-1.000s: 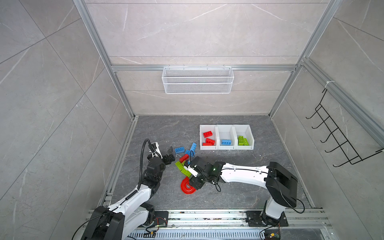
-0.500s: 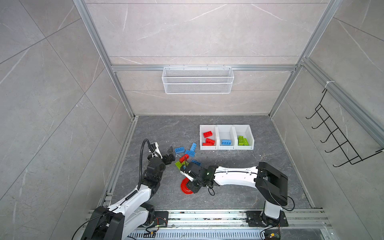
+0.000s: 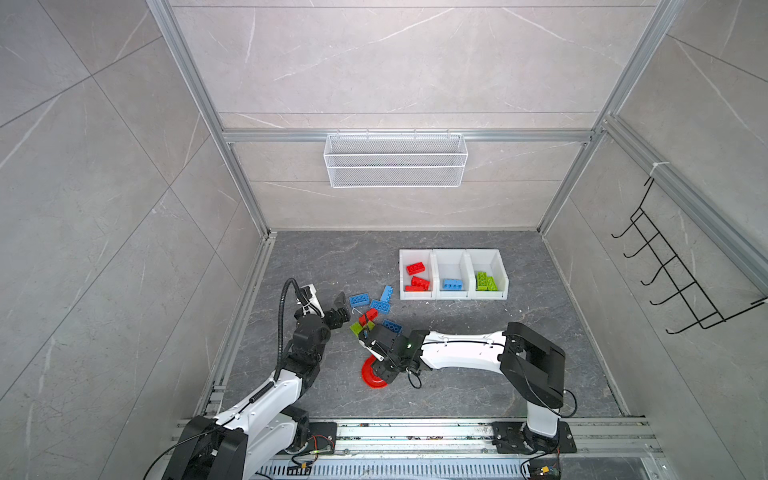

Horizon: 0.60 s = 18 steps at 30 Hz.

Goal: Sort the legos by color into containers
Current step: 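Lower the right gripper onto the red arch and grasp it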

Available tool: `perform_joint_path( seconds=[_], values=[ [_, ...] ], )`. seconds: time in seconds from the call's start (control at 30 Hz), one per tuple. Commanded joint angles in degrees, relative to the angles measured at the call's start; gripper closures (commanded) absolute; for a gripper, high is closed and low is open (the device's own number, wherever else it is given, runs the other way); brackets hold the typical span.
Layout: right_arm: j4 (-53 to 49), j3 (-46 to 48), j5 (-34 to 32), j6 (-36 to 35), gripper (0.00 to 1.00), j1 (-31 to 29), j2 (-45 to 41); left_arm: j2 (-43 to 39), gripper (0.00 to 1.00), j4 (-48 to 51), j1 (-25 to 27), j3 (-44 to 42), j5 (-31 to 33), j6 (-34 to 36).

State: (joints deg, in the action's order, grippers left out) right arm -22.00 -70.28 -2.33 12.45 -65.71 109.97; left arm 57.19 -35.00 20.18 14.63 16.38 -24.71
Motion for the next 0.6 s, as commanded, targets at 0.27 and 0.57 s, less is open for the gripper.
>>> perform_joint_path(
  seconds=[0.27, 0.57],
  values=[
    [-3.17, 0.20, -3.93, 2.79, 0.69, -0.82, -2.02, -0.75, 0.00, -0.70, -0.45, 0.63, 1.38, -0.45],
    [-1.47, 4.77, -5.05, 4.34, 0.76, -0.26, -9.74, 0.00, 0.00, -0.59, -0.52, 0.85, 1.14, -0.84]
  ],
)
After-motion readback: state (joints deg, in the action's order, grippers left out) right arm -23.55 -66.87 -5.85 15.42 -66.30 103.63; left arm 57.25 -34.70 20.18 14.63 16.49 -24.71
